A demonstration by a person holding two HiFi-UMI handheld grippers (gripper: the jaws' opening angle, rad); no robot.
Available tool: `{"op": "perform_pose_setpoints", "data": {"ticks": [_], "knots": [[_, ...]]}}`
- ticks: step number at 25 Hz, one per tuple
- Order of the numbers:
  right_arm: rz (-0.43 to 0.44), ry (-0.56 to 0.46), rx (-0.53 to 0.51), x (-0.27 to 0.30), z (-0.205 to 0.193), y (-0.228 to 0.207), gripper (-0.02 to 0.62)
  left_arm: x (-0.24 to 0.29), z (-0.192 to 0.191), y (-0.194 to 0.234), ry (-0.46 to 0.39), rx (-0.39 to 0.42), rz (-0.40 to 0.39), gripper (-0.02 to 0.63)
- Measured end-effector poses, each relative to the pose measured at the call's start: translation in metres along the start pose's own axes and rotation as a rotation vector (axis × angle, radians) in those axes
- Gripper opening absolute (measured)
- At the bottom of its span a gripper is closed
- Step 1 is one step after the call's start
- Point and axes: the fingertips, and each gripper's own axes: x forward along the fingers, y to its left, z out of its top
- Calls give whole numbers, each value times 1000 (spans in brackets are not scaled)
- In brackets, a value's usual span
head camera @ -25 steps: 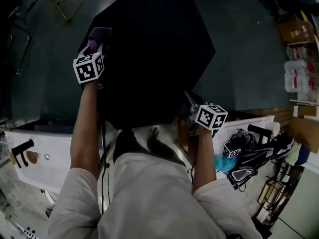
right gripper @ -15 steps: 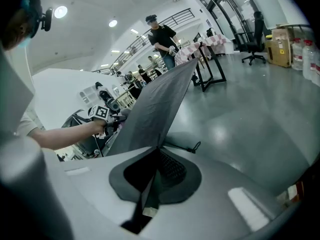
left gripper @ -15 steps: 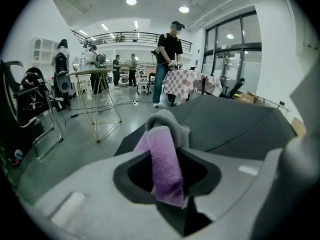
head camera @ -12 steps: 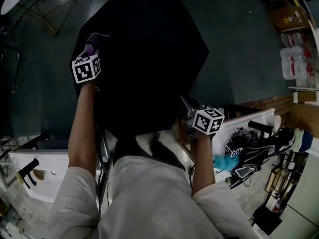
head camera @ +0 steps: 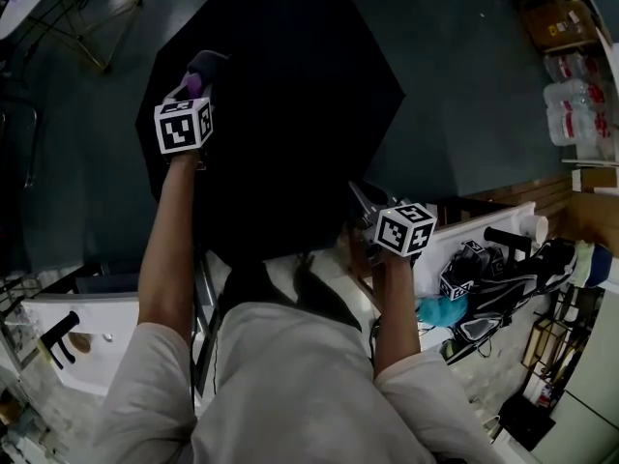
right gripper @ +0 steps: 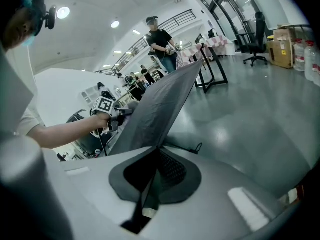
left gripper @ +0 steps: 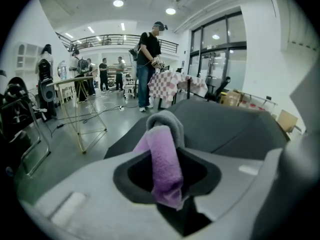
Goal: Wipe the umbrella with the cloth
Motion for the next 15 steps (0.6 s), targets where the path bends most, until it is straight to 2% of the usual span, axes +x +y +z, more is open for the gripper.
{"op": "perform_pose_setpoints", "data": {"ticks": [6,15], "knots": [[29,3,-14,2,2,5,6,-3,14,-47,-21,54,-78,112],[81,-64,60,-2,13,12,6,-26,20,-127,-43,90,-225,110]]}}
